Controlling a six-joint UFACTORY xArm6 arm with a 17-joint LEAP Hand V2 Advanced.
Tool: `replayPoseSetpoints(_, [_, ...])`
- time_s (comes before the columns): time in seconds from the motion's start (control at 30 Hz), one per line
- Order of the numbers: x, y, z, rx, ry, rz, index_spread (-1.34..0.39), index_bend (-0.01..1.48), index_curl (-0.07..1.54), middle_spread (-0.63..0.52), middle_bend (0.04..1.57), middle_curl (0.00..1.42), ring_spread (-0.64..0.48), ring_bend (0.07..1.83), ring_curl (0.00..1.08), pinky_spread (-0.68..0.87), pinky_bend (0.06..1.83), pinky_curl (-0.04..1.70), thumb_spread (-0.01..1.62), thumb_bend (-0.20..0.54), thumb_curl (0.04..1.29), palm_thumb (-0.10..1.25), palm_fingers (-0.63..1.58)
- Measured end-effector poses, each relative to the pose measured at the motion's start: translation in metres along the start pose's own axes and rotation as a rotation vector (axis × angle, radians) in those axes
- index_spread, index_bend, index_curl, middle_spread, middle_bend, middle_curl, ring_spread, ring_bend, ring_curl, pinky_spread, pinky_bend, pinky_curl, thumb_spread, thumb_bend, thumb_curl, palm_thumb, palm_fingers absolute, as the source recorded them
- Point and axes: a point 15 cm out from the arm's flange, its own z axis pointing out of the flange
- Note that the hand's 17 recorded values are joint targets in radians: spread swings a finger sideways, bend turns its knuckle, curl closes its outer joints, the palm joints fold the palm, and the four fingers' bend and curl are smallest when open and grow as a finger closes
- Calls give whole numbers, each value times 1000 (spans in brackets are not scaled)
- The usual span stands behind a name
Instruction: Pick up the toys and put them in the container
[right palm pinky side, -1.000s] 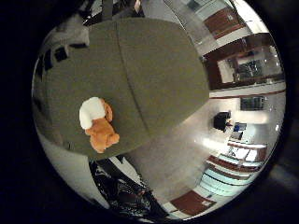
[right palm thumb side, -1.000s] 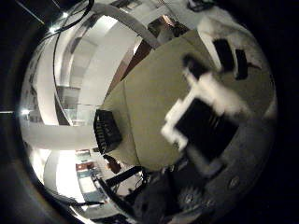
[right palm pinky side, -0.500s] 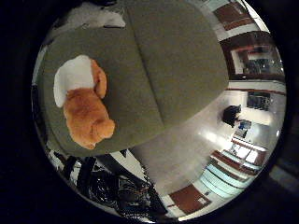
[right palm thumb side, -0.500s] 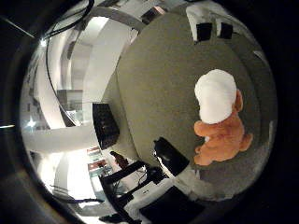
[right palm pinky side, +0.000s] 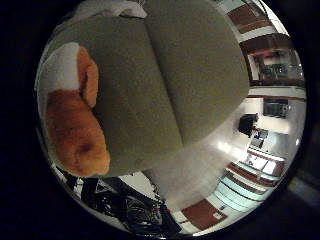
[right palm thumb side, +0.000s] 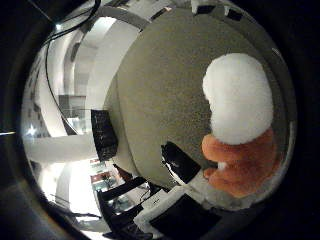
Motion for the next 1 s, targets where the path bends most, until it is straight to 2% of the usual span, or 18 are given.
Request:
replayPoseSetpoints(0.43, [-2, 10, 29, -13, 2, 2, -224, 166, 325, 61, 277, 342, 184, 494, 216, 492, 822, 26, 1091, -22, 314, 548, 228])
replayPoseSetpoints(0.57, [-2, 9, 28, -10, 3, 2, -232, 152, 302, 14, 280, 347, 88, 599, 237, 457, 941, 10, 1084, -19, 317, 566, 386])
replayPoseSetpoints(0.6, [-2, 9, 28, -12, 2, 2, -243, 155, 295, -17, 301, 351, 43, 649, 240, 418, 972, 0, 1082, -14, 319, 580, 488])
replayPoseSetpoints(0.67, [-2, 9, 28, -12, 3, 0, -294, 190, 310, -115, 391, 391, -109, 790, 291, 218, 1064, -13, 1077, -17, 326, 615, 681])
replayPoseSetpoints(0.73, [-2, 10, 28, -12, 1, 3, -335, 190, 311, -165, 469, 419, -174, 854, 304, 49, 1131, -4, 1073, -14, 330, 637, 879])
replayPoseSetpoints(0.77, [-2, 9, 27, -12, 2, 0, -366, 227, 331, -193, 548, 450, -209, 888, 316, -93, 1191, 24, 1070, -8, 338, 668, 1117])
replayPoseSetpoints(0.83, [-2, 8, 26, -9, 3, -2, -410, 339, 418, -227, 679, 521, -244, 975, 387, -265, 1272, 106, 1055, -10, 354, 720, 1255])
replayPoseSetpoints(0.9, [2, 9, 24, -6, 4, 5, -427, 520, 514, -228, 845, 589, -249, 1050, 433, -296, 1326, 174, 1036, -7, 375, 776, 1359])
replayPoseSetpoints(1.0, [8, 10, 20, 1, 7, 14, -397, 756, 642, -215, 1013, 656, -242, 1178, 498, -262, 1420, 261, 984, -7, 426, 871, 1313])
